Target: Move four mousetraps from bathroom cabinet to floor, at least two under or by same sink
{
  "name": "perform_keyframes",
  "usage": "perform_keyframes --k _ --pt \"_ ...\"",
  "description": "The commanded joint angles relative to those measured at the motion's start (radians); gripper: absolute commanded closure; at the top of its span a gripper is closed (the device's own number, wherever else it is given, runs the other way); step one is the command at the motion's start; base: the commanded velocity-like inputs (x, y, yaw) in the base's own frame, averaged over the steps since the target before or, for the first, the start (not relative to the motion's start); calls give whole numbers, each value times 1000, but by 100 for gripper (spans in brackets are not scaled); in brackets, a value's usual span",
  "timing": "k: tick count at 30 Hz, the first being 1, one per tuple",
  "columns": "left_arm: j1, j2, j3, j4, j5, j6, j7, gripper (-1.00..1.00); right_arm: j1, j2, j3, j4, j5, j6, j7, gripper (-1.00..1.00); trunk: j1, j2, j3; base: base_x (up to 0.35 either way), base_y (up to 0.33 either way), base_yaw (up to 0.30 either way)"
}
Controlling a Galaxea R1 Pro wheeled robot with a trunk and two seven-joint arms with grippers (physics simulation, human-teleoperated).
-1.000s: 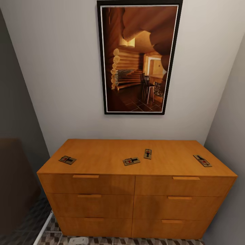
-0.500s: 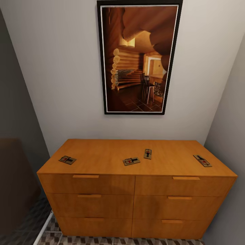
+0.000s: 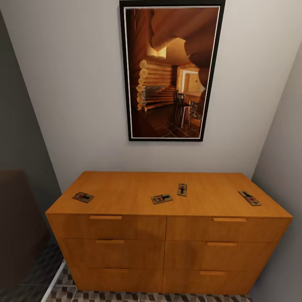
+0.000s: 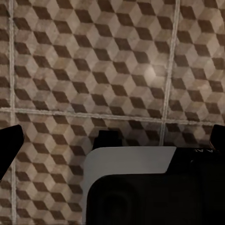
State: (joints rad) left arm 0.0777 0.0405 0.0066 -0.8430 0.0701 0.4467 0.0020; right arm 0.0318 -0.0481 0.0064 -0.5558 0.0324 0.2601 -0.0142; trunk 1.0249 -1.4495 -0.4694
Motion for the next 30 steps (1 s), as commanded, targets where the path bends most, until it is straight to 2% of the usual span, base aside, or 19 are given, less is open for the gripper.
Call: perform_keyframes --k 1,6,30 --pt "6 1 1 3 8 0 0 -100 1 0 1 2 3 3 -2 -100 0 0 -1 0 0 0" --pt "35 1 1 31 7 -10 4 -100 2 1 0 30 4 2 -2 -100 0 0 -1 0 0 0" --pt "36 0 4 166 9 -26 10 -100 2 1 0 165 3 0 -3 -100 0 0 -1 0 0 0"
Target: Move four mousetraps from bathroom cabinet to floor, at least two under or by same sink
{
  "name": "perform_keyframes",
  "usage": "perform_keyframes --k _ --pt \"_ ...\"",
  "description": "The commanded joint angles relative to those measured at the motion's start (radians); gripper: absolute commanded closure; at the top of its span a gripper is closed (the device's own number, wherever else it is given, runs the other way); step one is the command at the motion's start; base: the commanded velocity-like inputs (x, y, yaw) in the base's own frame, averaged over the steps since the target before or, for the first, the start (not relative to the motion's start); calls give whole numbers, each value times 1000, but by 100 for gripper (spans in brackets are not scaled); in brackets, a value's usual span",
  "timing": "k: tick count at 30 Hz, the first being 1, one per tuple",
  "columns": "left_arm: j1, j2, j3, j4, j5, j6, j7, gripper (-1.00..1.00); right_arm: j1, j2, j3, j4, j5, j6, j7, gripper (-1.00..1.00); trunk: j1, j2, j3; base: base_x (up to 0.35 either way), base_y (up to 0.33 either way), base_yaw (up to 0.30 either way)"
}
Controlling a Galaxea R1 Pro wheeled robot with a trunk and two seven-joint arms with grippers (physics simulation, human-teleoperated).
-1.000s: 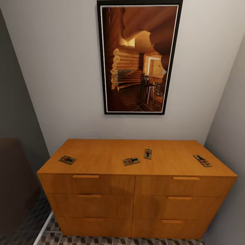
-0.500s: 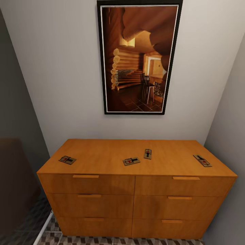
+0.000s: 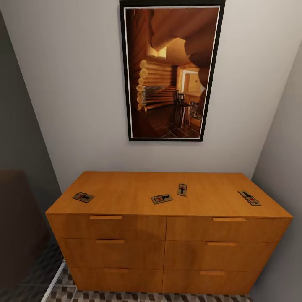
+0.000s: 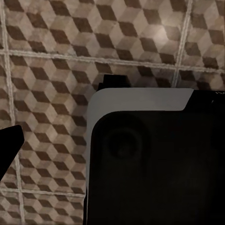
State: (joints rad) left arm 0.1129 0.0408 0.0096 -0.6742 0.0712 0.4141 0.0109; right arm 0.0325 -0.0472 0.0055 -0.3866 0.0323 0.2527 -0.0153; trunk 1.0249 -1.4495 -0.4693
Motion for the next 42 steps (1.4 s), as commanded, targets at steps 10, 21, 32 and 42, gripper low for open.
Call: perform_keyframes --k 10,21,32,42 --pt "0 2 1 -164 6 26 8 -100 1 -10 2 -122 4 53 -2 -100 0 0 -1 0 0 0" --pt "0 3 1 -552 0 181 29 -100 1 -26 -8 -549 -6 332 -1 -100 0 0 -1 0 0 0" --pt "-2 1 1 -760 -22 226 31 -100 1 -30 -22 -845 -8 495 -2 -100 0 0 -1 0 0 0" --pt "-9 -4 1 -811 -28 275 31 -100 1 -30 -55 -1046 -9 605 -2 -100 0 0 -1 0 0 0"
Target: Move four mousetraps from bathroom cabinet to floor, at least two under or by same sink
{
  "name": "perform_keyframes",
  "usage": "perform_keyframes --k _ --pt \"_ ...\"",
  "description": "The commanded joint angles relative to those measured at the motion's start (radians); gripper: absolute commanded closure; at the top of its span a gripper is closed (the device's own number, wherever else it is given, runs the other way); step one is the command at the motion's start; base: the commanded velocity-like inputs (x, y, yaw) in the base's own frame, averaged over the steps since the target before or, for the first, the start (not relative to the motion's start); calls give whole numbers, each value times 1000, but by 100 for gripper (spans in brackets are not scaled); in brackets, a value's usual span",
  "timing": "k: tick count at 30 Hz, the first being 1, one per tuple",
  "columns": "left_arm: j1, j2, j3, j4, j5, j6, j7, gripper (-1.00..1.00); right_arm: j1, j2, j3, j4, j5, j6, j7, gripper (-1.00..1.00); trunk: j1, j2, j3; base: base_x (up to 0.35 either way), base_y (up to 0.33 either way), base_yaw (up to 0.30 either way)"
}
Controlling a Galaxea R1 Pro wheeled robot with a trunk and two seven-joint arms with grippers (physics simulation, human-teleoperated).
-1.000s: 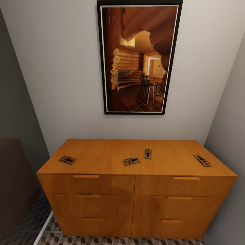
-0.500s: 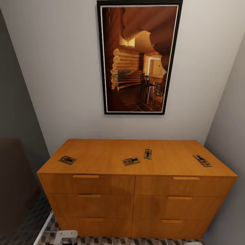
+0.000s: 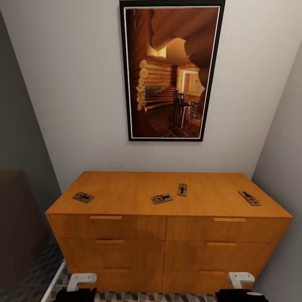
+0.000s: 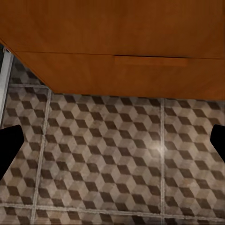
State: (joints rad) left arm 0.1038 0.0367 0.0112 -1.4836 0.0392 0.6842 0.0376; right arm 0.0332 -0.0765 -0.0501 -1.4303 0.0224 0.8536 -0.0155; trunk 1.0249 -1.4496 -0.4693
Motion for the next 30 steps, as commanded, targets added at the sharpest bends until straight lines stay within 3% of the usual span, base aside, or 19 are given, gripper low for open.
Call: perform_keyframes --k 1,9,20,30 --pt "0 0 0 -8 4 14 4 -100 0 0 -7 -18 1 13 -1 -100 0 0 -1 0 0 0" --pt "-6 -7 -1 -41 4 59 4 -100 1 -2 -53 -108 1 56 -1 -100 0 0 -1 0 0 0" --pt "-67 -42 -4 -51 4 112 4 -100 -14 -8 -84 -139 1 102 -1 -100 0 0 -1 0 0 0" --pt "-89 -63 -9 -52 4 127 4 -100 -38 -11 -96 -142 1 123 -1 -100 0 0 -1 0 0 0"
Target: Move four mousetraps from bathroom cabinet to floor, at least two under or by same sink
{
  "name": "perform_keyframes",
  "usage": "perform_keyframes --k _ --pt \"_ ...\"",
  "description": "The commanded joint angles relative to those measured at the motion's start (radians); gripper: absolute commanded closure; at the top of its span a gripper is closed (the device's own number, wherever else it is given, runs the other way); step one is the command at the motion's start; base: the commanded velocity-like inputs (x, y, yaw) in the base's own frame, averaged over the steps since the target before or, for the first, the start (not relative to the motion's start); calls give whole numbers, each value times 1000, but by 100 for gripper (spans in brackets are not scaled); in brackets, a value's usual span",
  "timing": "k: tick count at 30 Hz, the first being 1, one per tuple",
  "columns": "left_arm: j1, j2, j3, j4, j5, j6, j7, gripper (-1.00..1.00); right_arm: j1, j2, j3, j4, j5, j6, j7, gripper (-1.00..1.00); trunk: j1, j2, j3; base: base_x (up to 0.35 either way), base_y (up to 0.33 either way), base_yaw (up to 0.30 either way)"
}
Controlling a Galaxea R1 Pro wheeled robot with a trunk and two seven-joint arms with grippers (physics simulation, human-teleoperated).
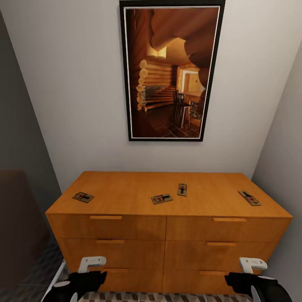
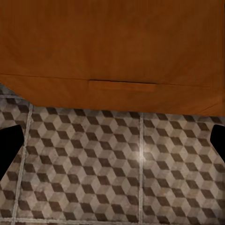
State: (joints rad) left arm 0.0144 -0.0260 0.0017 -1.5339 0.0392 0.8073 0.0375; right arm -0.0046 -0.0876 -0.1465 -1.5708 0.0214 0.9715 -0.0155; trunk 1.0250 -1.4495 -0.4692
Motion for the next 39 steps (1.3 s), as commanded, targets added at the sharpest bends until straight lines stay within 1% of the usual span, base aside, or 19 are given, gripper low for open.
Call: perform_keyframes --k 1,4,8,9,15,18,27,33,39 --pt "-1 -2 -1 -1 4 5 4 -100 -2 -1 0 -1 2 5 -1 -100 0 -1 -1 0 0 0" --pt "-3 -7 -9 -1 5 6 3 -100 -5 -6 -1 -2 2 7 -1 -100 0 -1 -1 0 0 0" --pt "-4 -13 -33 -2 4 7 3 -100 -6 -14 -2 -2 2 8 -1 -100 0 -1 -1 0 0 0" --pt "-4 -13 -33 -2 4 7 3 -100 -6 -14 -2 -2 2 8 -1 -100 0 -1 -1 0 0 0" --pt "-5 -17 -78 -2 4 8 4 -100 -7 -22 -2 -2 2 8 -2 -100 0 -1 -1 -34 0 0" --pt "-5 -18 -94 -2 4 12 4 -100 -7 -24 -2 -2 2 9 -2 -100 0 -1 -1 -179 0 0" --pt "-5 -18 -108 -2 4 38 4 -100 -8 -26 -2 -2 2 8 -3 -100 0 -1 -1 -208 0 0" --pt "-5 -18 -111 -2 4 43 4 -100 -11 -26 -2 -2 2 7 -3 -100 0 -1 -1 -60 0 0" --pt "-5 -19 -112 -2 4 40 4 -100 -26 -26 -2 -2 2 8 -3 -100 0 -1 -1 -18 0 0"
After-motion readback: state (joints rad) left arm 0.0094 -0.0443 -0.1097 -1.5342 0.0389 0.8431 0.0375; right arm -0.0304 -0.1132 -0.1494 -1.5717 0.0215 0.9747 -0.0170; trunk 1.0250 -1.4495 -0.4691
